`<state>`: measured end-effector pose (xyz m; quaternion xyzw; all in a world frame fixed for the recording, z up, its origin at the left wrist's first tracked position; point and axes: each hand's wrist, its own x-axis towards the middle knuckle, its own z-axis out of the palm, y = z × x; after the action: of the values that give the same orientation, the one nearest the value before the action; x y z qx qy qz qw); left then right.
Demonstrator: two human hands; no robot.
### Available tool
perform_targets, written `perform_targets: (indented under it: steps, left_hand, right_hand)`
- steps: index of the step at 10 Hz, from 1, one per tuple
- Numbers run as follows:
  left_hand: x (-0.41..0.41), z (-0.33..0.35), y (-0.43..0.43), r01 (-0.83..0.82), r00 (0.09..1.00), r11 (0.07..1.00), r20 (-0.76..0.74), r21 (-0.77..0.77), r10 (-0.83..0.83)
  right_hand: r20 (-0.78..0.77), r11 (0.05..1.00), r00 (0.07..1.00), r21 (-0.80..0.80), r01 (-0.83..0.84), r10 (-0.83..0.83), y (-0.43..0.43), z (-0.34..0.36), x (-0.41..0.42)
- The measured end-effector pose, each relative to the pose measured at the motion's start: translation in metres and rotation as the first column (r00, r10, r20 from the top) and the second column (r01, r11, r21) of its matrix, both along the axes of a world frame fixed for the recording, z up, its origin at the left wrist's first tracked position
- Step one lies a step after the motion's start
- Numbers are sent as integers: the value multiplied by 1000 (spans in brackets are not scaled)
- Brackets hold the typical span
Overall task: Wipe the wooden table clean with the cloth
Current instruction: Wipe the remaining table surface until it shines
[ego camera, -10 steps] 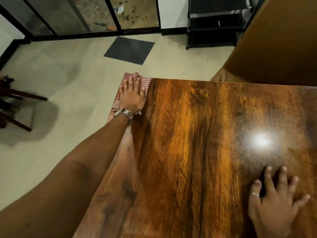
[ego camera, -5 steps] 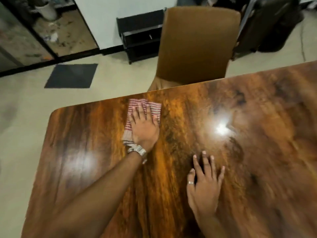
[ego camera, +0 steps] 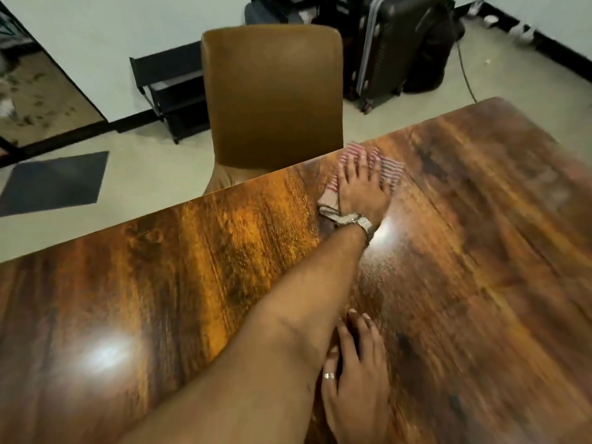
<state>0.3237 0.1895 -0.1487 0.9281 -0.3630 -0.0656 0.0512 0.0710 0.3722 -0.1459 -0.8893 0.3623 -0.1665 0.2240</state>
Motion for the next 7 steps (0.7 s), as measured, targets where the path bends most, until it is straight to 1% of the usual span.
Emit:
perform_targets:
  steps: [1,2,3,4,5,6,7]
  left_hand:
    - [55,1,2,-105,994,994,12,10,105]
    - [82,5,27,-192,981,981,-35,1,192]
    - [90,8,74,-213,977,977,3,-19,213]
    - [103,10,145,-286,957,958,51,-11,286]
    - [121,7,208,-411,906,912,105,-5,409]
    - [125,5,215,-505,859,863,125,39,497]
    - [108,5,175,-479,876,875,105,70,471]
  right_hand:
    - [-62,999,997,8,-33,33,0,-4,3]
    - [-59,998,998,63,-22,26,2,2,7]
    - [-59,997,997,65,-44,48,1,-2,5]
    - [-63,994,996,100,-54,60,0,0,4]
    - [-75,994,995,95,-55,62,1,2,6]
    - [-116,994,991,91,-52,62,4,4,8]
    - [-166,996,984,70,-60,71,4,7,9]
